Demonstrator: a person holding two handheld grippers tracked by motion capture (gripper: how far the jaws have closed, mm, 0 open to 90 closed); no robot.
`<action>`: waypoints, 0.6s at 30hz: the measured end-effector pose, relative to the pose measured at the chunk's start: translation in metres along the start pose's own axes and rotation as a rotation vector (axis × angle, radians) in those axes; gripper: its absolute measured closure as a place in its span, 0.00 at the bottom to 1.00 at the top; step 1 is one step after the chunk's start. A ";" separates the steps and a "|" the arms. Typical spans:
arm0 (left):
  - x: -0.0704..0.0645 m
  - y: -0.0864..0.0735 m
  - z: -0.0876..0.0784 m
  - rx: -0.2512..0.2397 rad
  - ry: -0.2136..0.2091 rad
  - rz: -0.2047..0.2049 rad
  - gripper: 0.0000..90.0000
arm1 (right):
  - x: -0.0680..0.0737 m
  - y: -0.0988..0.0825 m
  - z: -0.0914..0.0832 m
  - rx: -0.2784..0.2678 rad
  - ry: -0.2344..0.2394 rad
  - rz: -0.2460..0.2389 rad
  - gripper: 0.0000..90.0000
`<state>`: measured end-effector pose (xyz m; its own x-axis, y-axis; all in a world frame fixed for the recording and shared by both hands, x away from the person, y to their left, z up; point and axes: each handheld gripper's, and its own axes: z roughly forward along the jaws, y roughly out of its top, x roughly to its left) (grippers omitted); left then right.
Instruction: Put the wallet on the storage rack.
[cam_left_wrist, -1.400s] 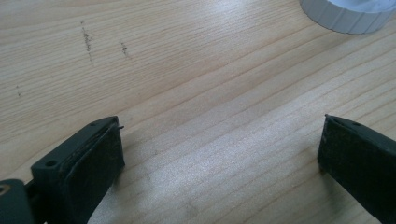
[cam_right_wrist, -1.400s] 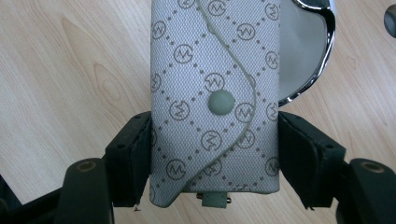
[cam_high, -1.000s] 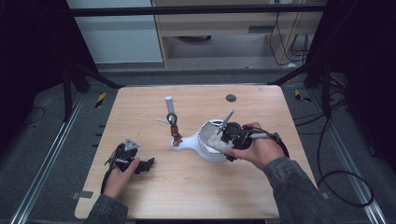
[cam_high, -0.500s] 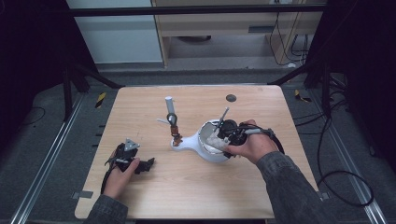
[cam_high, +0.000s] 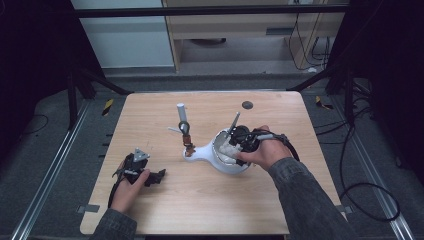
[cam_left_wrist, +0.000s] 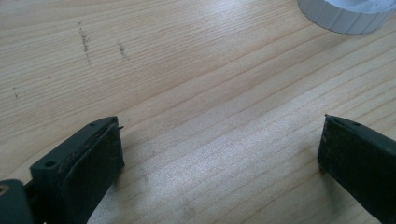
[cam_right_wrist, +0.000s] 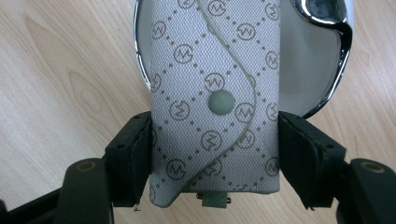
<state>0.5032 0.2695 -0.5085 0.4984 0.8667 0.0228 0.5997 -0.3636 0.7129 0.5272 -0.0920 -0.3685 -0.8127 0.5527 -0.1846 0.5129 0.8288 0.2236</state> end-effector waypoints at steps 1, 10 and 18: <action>0.000 0.000 0.000 0.001 -0.001 0.001 0.00 | 0.000 0.001 0.001 0.002 -0.003 -0.001 0.35; 0.000 0.000 0.000 0.000 -0.001 0.002 0.00 | -0.005 0.005 0.006 0.001 -0.008 0.007 0.35; 0.000 0.000 0.000 0.001 -0.003 0.003 0.00 | -0.005 0.010 0.010 0.001 -0.004 0.005 0.35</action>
<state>0.5032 0.2692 -0.5085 0.5015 0.8649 0.0228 0.5989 -0.3661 0.7123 0.5388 -0.0858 -0.3749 -0.8087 0.5576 -0.1876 0.5176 0.8259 0.2236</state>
